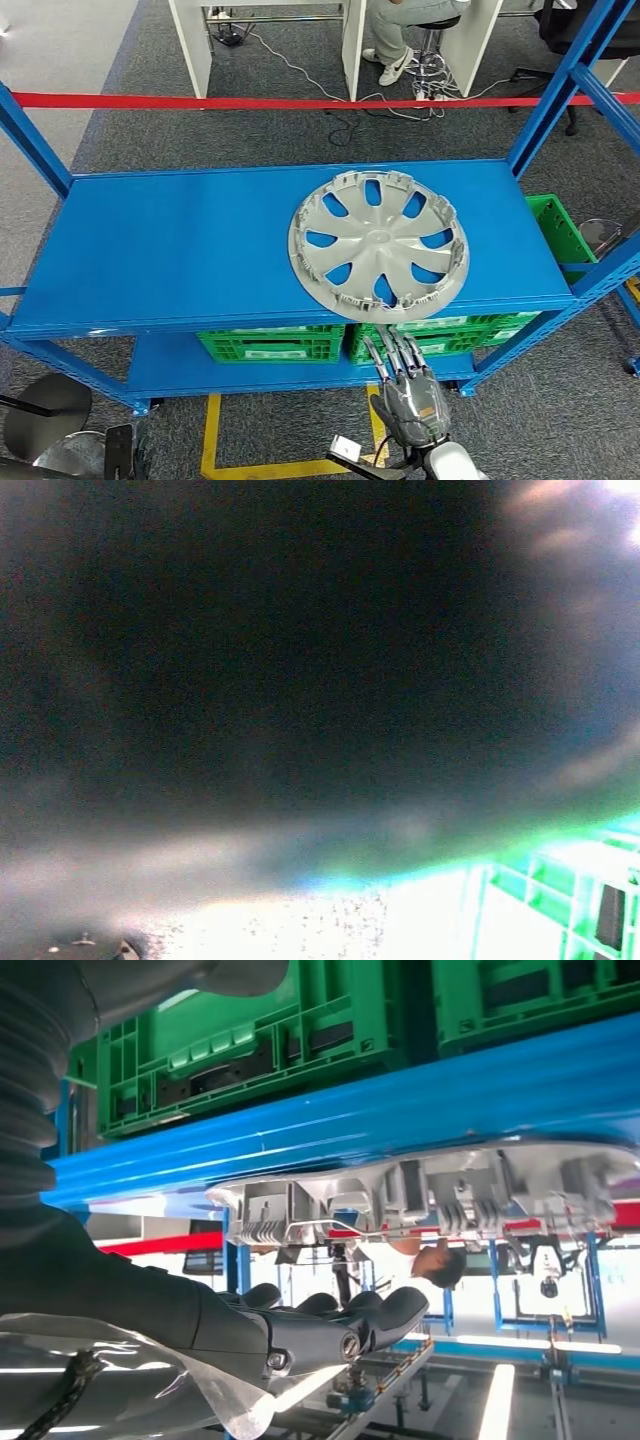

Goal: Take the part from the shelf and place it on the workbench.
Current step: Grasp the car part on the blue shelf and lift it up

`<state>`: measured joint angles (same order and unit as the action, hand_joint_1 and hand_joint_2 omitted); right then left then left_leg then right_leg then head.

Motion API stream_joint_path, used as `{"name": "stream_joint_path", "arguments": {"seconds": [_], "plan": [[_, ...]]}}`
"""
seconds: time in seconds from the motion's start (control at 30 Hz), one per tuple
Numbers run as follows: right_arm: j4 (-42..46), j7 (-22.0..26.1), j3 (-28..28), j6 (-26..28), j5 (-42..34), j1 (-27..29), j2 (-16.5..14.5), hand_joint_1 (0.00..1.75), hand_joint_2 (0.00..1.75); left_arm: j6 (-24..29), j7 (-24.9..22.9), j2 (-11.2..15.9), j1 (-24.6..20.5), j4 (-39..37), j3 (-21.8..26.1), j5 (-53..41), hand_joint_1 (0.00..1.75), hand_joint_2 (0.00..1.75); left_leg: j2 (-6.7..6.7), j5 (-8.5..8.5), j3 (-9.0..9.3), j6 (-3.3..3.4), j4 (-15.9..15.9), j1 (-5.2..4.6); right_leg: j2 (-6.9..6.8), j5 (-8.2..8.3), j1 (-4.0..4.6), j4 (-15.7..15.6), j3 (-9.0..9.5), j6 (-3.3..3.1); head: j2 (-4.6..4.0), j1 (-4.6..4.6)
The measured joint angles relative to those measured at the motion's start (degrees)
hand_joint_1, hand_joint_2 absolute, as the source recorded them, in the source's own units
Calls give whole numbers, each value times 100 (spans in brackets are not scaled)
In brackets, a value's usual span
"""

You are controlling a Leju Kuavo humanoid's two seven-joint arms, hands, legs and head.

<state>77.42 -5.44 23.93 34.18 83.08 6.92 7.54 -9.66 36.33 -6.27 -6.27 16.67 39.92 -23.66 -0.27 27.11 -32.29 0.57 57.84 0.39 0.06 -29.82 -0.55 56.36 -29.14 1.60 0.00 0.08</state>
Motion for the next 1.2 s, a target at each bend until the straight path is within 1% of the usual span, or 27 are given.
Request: {"name": "stream_joint_path", "arguments": {"seconds": [0.17,0.4,0.73,0.93,1.2], "plan": [[-125,31,-98,-177,33,-223,20,0,175,55,-33,0,-1,-9,1,-63,0,0,0,-1,0,0,0,0,-1,0,0,0,0,0,2,-1],[-237,76,-153,-258,69,-326,20,0,175,119,-82,0,-2,-28,1,-149,0,0,-1,0,-1,0,0,0,0,0,0,1,-1,0,2,-1],[-395,208,-448,-478,126,-618,20,0,175,203,-144,0,-2,-52,1,-311,0,0,-1,-1,-1,0,0,-1,-1,0,0,2,-1,0,1,-1],[-464,223,-567,-558,80,-714,20,0,175,207,-161,0,-11,-74,1,-326,0,0,-1,-1,-1,0,0,-1,-1,0,0,2,-2,0,1,0],[-643,332,-784,-870,-119,-971,85,0,175,222,-189,-2,-19,-76,-1,-401,0,0,-1,-1,-1,0,0,-1,-1,0,0,4,-3,0,2,-1]]}}
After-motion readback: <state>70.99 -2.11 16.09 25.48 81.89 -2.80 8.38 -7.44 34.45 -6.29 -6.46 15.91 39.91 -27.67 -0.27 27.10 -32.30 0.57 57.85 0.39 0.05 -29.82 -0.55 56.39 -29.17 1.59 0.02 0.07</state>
